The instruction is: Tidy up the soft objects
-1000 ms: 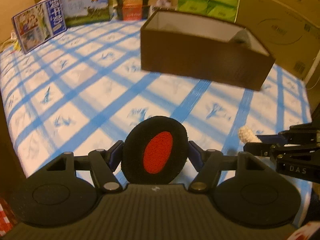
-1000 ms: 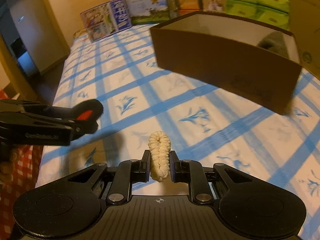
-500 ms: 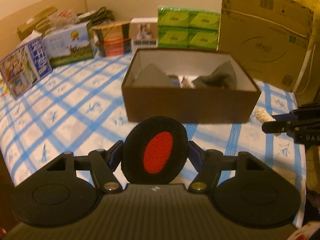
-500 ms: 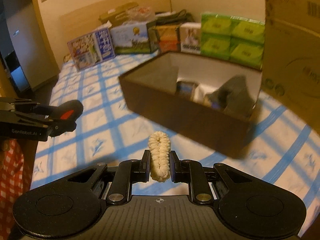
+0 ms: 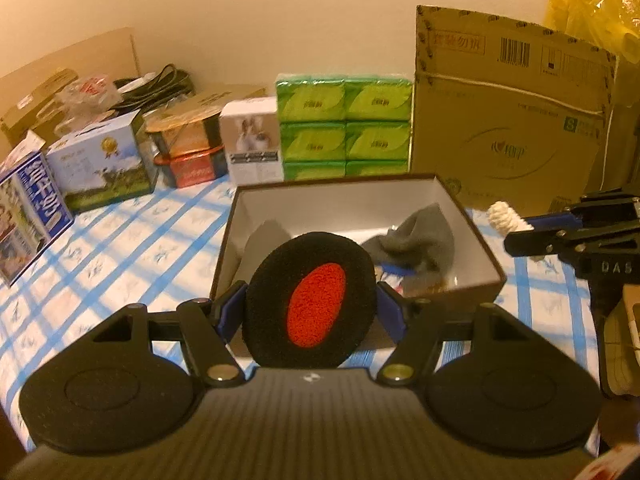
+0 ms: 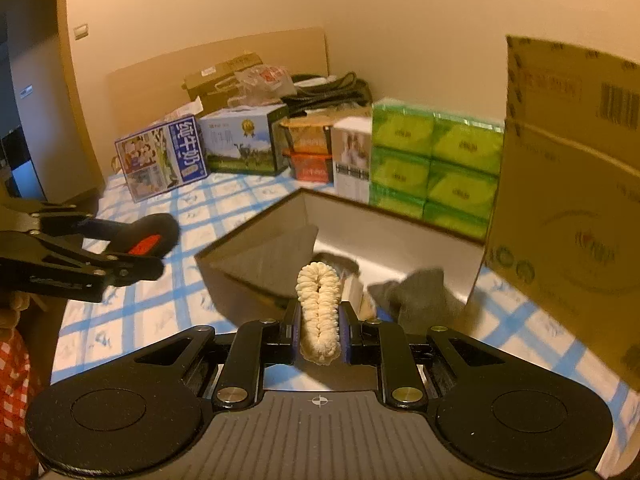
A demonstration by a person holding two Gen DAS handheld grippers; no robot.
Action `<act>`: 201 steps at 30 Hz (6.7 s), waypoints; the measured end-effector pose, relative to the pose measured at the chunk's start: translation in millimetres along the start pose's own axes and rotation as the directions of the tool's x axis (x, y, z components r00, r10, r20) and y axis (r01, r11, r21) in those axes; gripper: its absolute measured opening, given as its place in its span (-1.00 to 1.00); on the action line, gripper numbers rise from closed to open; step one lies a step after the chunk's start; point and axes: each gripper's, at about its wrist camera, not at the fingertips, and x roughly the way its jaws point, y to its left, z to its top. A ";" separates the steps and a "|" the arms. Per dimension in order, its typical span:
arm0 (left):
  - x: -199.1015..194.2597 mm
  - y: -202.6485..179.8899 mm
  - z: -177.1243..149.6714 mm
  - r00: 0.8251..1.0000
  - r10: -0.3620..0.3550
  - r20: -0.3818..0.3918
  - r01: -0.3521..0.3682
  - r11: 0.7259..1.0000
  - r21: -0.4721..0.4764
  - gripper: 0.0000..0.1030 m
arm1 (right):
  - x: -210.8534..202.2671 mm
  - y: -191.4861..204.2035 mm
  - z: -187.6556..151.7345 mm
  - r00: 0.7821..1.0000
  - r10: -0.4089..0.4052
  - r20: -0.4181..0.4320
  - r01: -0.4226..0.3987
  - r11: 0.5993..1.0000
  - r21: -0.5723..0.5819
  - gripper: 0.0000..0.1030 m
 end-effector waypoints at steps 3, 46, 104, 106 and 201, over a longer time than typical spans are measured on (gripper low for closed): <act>14.1 -4.5 18.0 1.000 -0.017 -0.007 0.017 1.000 0.011 0.29 | 7.2 -2.4 12.0 1.000 -0.003 0.002 0.003 1.000 -0.020 -0.63; 171.3 -4.0 56.4 0.982 0.050 -0.184 -0.047 0.999 0.024 0.47 | 135.7 -71.3 33.4 0.975 -0.075 -0.207 0.106 0.984 0.141 -0.62; -98.1 -27.9 -76.2 0.998 -0.016 -0.053 0.013 0.998 -0.058 0.47 | -63.9 29.2 -61.2 1.000 0.020 -0.019 -0.017 0.985 0.172 0.48; -111.1 -32.9 -87.1 0.998 -0.018 -0.063 0.014 0.997 -0.071 0.47 | -73.8 35.5 -71.7 0.999 0.022 -0.031 -0.016 0.982 0.188 0.48; -226.1 -105.1 -248.4 0.982 -0.010 -0.189 -0.029 0.979 -0.202 0.47 | -171.7 150.9 -224.4 0.980 0.026 -0.199 0.005 0.988 0.152 0.48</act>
